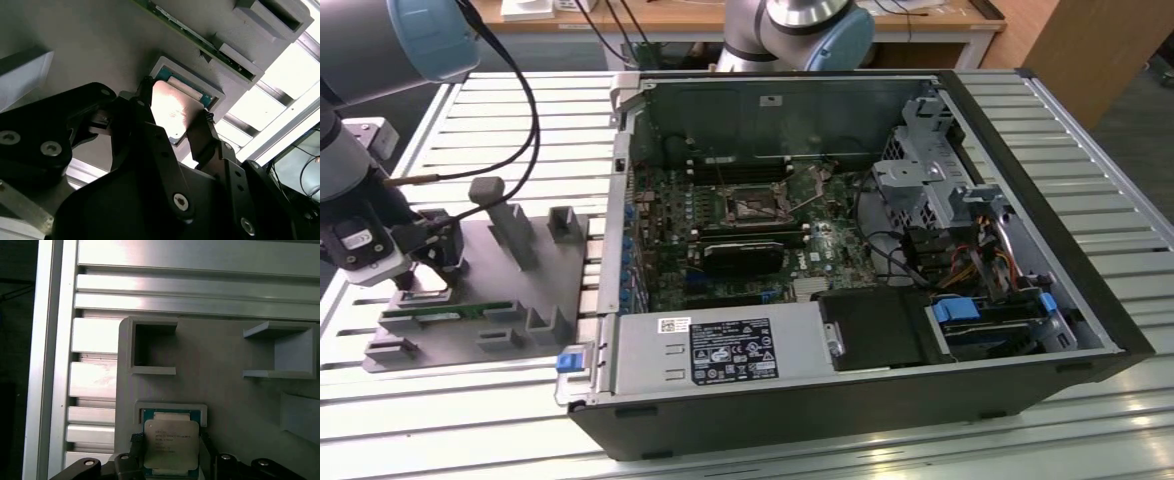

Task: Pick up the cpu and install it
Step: 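Pick up the cpu and move it towards the insertion slot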

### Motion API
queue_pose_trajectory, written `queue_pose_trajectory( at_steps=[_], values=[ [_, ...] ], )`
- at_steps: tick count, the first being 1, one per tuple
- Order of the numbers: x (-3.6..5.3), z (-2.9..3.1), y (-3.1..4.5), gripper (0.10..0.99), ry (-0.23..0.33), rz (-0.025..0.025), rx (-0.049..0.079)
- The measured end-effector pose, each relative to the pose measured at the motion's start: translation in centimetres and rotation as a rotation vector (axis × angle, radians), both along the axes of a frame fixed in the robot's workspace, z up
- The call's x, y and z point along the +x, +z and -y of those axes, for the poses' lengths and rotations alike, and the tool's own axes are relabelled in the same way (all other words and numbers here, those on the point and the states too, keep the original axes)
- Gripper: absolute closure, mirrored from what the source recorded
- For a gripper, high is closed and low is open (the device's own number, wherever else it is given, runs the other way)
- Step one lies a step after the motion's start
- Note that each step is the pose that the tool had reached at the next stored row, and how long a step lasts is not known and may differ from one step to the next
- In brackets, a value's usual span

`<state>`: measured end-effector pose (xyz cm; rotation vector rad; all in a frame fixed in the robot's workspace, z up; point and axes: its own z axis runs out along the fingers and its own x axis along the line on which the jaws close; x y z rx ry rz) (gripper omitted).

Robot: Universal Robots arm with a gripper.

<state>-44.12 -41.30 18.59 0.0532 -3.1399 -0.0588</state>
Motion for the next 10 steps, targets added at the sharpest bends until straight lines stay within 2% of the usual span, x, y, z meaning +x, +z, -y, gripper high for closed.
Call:
queue_pose_trajectory(
  at_steps=[10],
  values=[
    [0.00, 0.00, 0.05, 0.557, 0.000, 0.0005, 0.000]
  ],
)
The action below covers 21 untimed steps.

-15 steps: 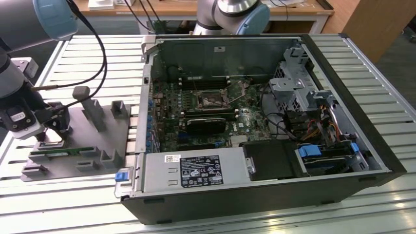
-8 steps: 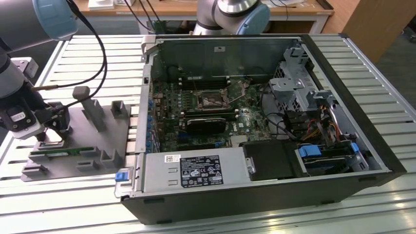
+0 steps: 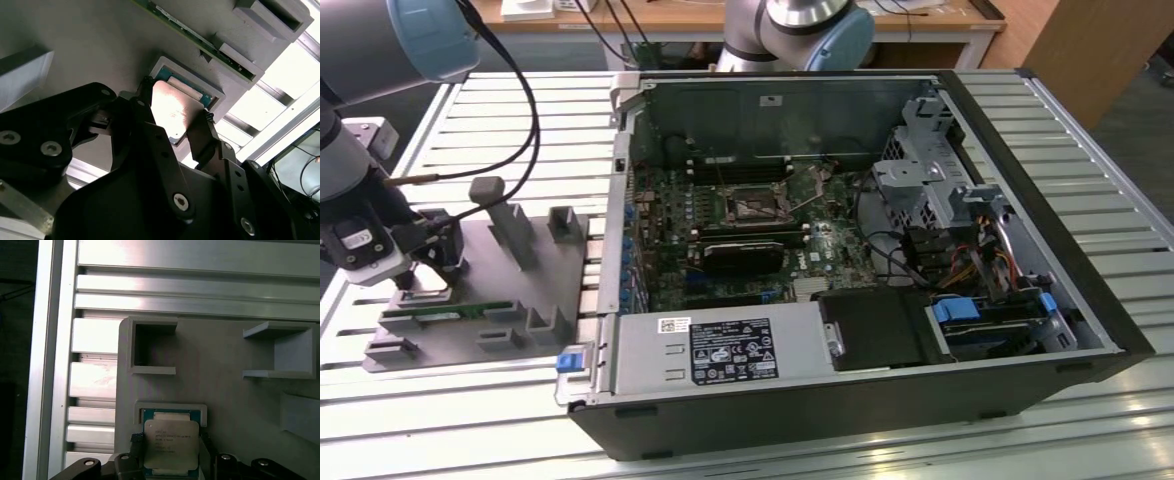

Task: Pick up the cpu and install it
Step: 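Pick up the cpu and move it towards the insertion slot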

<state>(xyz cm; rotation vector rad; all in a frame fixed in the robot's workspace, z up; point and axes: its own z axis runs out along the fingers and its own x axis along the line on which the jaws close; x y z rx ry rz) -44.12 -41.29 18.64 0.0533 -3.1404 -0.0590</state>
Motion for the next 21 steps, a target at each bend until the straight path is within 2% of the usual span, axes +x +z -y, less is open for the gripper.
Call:
queue_pose_trajectory(
  at_steps=[11, 21],
  values=[
    [0.00, -0.01, 0.20, 0.557, 0.000, 0.0003, 0.000],
    [0.00, -0.01, 1.07, 0.557, 0.000, 0.0003, 0.000]
  ],
)
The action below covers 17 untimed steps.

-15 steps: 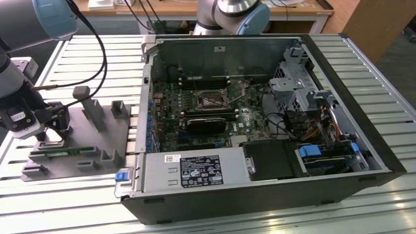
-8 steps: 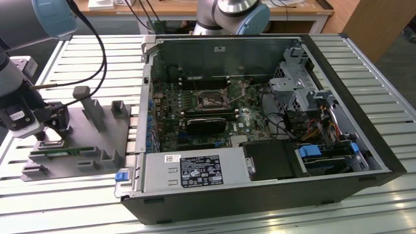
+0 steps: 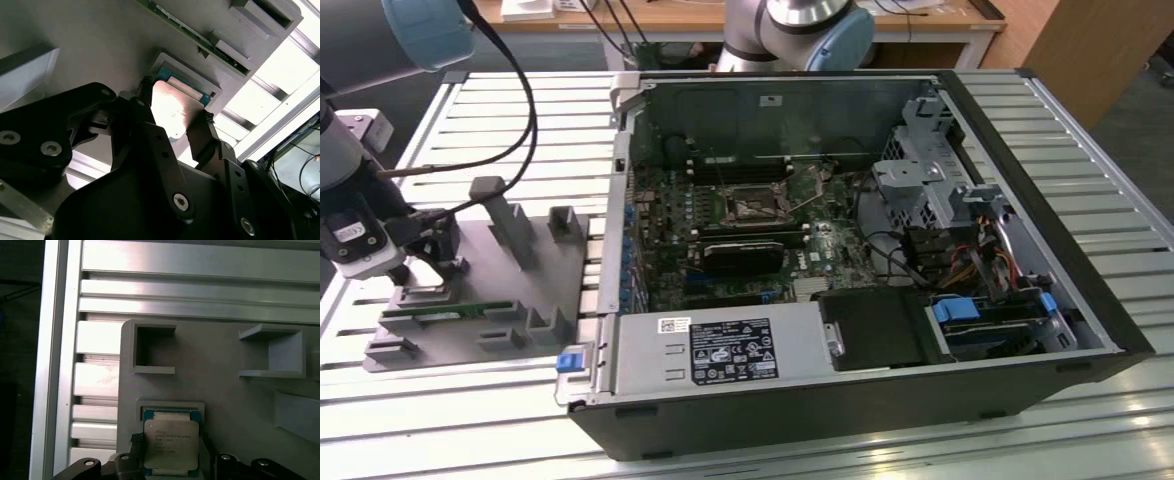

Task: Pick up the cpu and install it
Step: 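Pick up the cpu and move it towards the insertion slot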

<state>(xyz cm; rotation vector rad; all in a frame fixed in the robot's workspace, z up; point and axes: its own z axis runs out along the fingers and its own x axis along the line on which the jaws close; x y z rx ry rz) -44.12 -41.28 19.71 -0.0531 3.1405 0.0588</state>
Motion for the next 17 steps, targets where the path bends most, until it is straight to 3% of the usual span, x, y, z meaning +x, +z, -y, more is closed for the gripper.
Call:
queue_pose_trajectory(
  at_steps=[11, 17],
  values=[
    [0.00, 0.00, 1.41, 0.557, 0.000, -0.0005, 0.000],
    [0.00, 0.00, 1.59, 0.557, 0.000, -0.0005, 0.000]
  ],
)
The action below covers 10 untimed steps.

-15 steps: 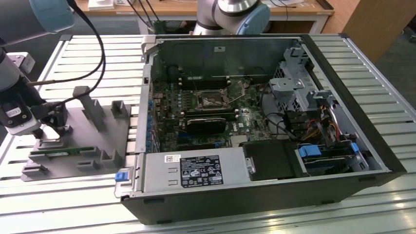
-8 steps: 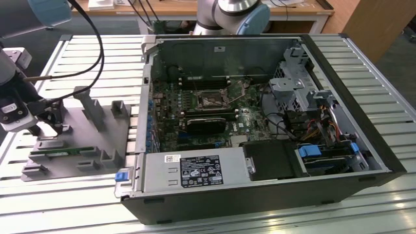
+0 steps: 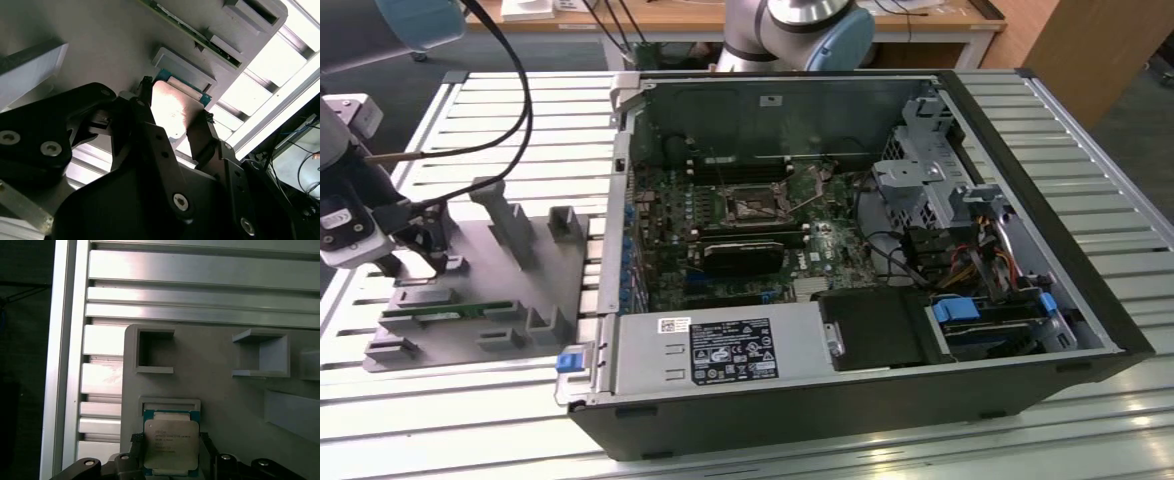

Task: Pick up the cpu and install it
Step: 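Pick up the cpu and move it towards the insertion slot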

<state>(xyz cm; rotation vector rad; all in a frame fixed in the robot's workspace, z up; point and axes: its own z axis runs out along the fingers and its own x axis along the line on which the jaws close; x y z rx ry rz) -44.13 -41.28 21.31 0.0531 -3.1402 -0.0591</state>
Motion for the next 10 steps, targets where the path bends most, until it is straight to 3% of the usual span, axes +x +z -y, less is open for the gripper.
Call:
queue_pose_trajectory(
  at_steps=[10],
  values=[
    [0.00, 0.00, 0.25, 0.557, 0.000, -0.0004, 0.000]
  ],
)
